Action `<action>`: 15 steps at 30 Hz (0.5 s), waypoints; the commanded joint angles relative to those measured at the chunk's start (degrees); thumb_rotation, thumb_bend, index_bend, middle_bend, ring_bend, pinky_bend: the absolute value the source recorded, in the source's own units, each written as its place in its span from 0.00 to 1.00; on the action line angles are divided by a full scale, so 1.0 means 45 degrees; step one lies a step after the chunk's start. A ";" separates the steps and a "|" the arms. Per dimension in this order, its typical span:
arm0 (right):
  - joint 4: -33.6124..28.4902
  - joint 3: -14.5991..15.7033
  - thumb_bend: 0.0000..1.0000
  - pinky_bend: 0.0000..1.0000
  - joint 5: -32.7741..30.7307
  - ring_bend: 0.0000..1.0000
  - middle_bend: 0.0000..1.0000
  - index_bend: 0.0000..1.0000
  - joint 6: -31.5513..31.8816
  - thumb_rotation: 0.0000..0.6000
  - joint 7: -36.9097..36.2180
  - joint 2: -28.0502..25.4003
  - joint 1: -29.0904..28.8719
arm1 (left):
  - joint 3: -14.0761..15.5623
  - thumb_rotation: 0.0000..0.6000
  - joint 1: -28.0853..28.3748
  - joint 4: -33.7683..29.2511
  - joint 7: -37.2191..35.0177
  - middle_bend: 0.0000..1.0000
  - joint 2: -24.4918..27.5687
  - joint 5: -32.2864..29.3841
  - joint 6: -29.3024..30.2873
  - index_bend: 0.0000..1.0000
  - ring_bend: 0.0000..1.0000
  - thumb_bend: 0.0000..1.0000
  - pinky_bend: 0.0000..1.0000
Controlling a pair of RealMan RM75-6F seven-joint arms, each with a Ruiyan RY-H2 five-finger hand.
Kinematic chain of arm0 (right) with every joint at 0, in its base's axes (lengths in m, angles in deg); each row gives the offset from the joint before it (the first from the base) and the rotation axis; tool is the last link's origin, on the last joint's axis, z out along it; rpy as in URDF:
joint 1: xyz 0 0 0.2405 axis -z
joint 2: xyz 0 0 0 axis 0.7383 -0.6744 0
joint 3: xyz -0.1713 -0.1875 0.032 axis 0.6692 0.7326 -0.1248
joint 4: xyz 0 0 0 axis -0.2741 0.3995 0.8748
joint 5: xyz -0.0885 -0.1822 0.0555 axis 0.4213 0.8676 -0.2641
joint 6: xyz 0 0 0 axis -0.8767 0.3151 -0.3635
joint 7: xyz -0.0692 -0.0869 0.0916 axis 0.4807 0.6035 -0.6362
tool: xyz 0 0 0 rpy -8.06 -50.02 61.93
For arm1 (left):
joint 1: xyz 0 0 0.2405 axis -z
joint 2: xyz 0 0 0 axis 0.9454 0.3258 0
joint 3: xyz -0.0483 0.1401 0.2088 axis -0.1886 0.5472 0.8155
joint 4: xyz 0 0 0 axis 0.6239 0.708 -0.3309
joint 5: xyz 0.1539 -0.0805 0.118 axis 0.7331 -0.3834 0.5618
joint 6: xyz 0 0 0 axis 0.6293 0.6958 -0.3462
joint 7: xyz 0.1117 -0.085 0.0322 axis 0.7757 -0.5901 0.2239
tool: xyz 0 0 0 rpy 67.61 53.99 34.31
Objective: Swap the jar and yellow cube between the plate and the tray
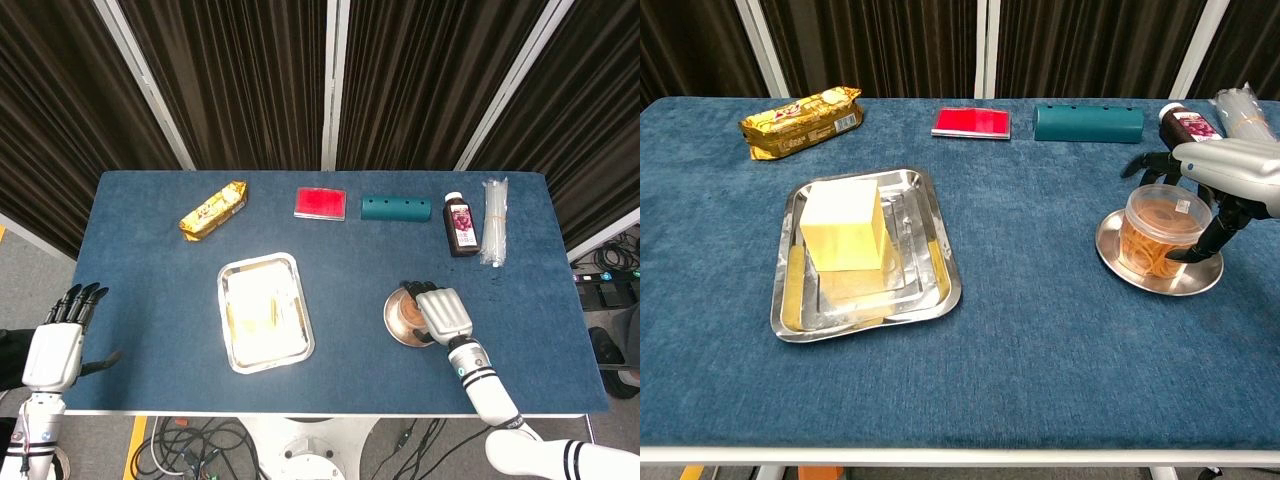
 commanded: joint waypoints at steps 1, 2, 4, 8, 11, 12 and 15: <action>0.0026 0.0056 0.21 0.58 0.0098 0.41 0.41 0.41 0.0150 1.00 -0.0127 0.0020 -0.0021 | 0.0015 1.00 0.0004 0.0034 -0.0016 0.09 -0.0018 -0.0014 -0.0038 0.14 0.03 0.00 0.15; 0.0016 0.0055 0.21 0.58 0.0206 0.42 0.42 0.43 0.0243 1.00 -0.0241 -0.0006 -0.0016 | 0.0021 1.00 0.0006 0.0050 -0.0033 0.09 -0.0026 -0.0024 -0.0056 0.14 0.03 0.00 0.15; -0.0069 0.0027 0.22 0.59 0.0425 0.43 0.44 0.47 0.0413 1.00 -0.0476 -0.0095 0.0011 | 0.0018 1.00 0.0010 0.0073 -0.0044 0.09 -0.0032 -0.0032 -0.0064 0.14 0.03 0.00 0.15; -0.0466 -0.0165 0.22 0.59 0.1276 0.44 0.44 0.47 0.0961 1.00 -0.1124 -0.0373 0.0063 | 0.0005 1.00 0.0014 0.0087 -0.0062 0.09 -0.0040 -0.0013 -0.0041 0.14 0.03 0.00 0.15; -0.0710 -0.0350 0.22 0.59 0.1812 0.43 0.44 0.47 0.1037 1.00 -0.1383 -0.0430 -0.0147 | 0.0009 1.00 -0.0005 0.0079 -0.0084 0.09 -0.0027 -0.0004 -0.0006 0.14 0.03 0.00 0.15; -0.0794 -0.0396 0.22 0.59 0.1882 0.43 0.44 0.47 0.0939 1.00 -0.1427 -0.0423 -0.0261 | 0.0011 1.00 -0.0018 0.0076 -0.0091 0.09 -0.0022 -0.0007 0.0011 0.14 0.03 0.00 0.15; -0.0995 -0.0510 0.22 0.59 0.1904 0.43 0.44 0.47 0.0375 1.00 -0.1403 -0.0298 -0.0766 | 0.0030 1.00 -0.0061 0.0076 -0.0111 0.09 -0.0007 -0.0025 0.0045 0.14 0.03 0.00 0.15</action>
